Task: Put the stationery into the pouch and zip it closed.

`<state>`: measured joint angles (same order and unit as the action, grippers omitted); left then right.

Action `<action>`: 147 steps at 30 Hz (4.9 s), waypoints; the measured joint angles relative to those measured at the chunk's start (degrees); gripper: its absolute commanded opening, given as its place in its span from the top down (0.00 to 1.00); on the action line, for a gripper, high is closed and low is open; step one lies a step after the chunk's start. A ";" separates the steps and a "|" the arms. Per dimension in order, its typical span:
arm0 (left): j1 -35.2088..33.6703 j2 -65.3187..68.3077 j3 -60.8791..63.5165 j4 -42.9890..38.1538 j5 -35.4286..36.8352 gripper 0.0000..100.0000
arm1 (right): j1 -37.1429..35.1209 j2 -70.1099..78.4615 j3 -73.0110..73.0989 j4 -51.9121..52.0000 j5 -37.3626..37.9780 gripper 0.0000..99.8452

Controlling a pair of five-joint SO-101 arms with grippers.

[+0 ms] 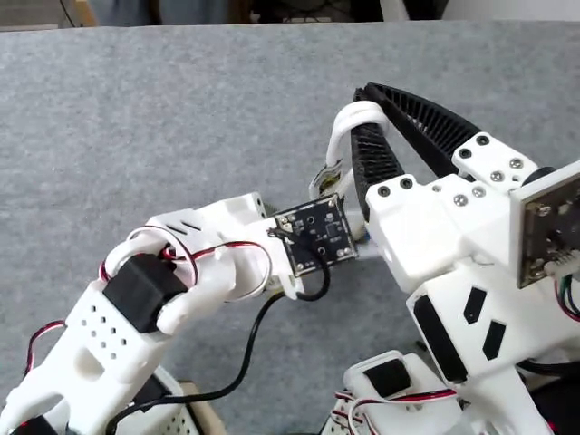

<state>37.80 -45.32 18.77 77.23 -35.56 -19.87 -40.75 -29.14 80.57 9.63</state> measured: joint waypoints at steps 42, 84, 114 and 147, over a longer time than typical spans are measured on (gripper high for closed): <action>-10.46 0.00 -8.53 10.55 15.82 0.97 | 11.60 -6.86 0.53 20.13 0.00 0.82; -21.36 0.00 -8.53 10.55 25.14 0.97 | -6.95 -9.93 34.81 16.18 0.44 0.51; -19.16 -2.11 -9.49 11.69 28.04 0.97 | -15.82 -10.11 47.12 -1.67 -0.53 0.84; -16.35 -2.73 -10.02 12.22 28.75 0.97 | -16.53 -11.78 57.93 -13.01 -2.99 0.89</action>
<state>21.45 -48.04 8.75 89.45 -6.81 -36.40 -52.53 28.79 67.56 6.64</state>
